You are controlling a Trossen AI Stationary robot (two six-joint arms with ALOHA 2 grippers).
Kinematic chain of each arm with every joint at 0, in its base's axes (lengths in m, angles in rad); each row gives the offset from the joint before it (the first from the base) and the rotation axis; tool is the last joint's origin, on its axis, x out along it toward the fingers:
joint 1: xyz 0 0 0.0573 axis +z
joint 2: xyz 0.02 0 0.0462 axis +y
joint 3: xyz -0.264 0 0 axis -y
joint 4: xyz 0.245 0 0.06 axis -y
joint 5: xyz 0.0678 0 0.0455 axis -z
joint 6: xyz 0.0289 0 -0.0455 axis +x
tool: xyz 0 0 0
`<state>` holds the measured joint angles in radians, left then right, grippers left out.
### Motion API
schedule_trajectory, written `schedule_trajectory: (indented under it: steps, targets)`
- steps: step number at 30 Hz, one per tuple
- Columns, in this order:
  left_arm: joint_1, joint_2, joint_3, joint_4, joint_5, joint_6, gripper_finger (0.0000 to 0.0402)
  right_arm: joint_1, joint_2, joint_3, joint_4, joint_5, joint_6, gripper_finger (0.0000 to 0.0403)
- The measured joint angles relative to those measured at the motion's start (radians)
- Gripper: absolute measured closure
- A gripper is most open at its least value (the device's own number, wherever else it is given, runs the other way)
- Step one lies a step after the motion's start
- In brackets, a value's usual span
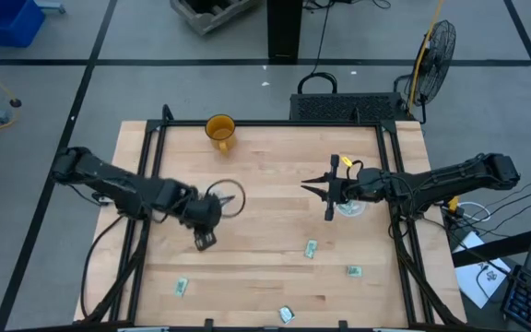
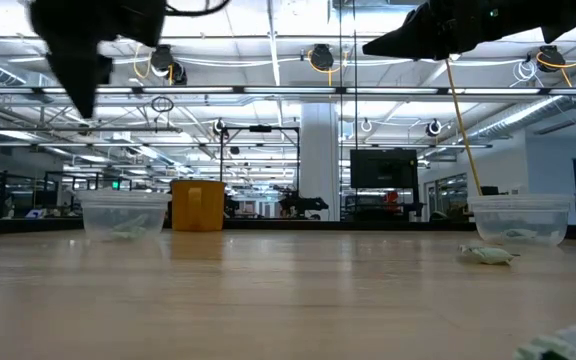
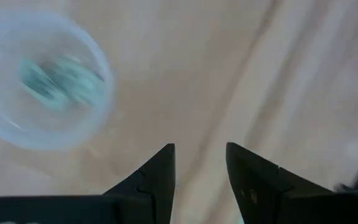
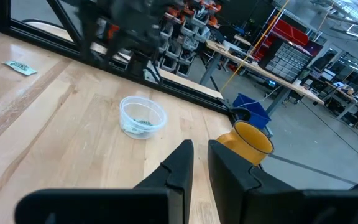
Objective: Pick and place items into bin
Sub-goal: Put the stevia packet into the left transparent bin
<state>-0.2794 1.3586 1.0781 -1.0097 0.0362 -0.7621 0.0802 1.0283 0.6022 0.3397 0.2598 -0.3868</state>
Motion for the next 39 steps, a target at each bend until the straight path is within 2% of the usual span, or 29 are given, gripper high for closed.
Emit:
schedule_trajectory:
  steps: [7,11,15,17,22,39]
  targets:
    - [-0.283,0.03,-0.062,0.083,0.008,-0.443,0.0252,0.0,0.0,0.0,-0.013,0.0,0.0,0.036]
    - [-0.437,0.04,-0.13,0.244,-0.038,-0.719,0.0252,0.0,0.0,0.0,-0.017,0.0,0.005,0.036]
    - [-0.561,0.068,-0.2,0.403,-0.088,-0.891,0.0252,0.0,0.0,0.0,-0.018,0.0,0.005,0.036]
    - [-0.598,0.094,-0.224,0.449,-0.074,-0.932,0.0252,0.0,0.0,0.0,-0.019,0.0,0.005,0.036]
    - [-0.659,0.147,-0.257,0.439,0.002,-0.979,0.0252,0.0,0.0,0.0,-0.016,0.0,0.007,0.036]
    - [-0.688,0.239,-0.272,0.438,-0.023,-0.94,0.0252,0.0,0.0,0.0,-0.015,0.0,0.007,0.036]
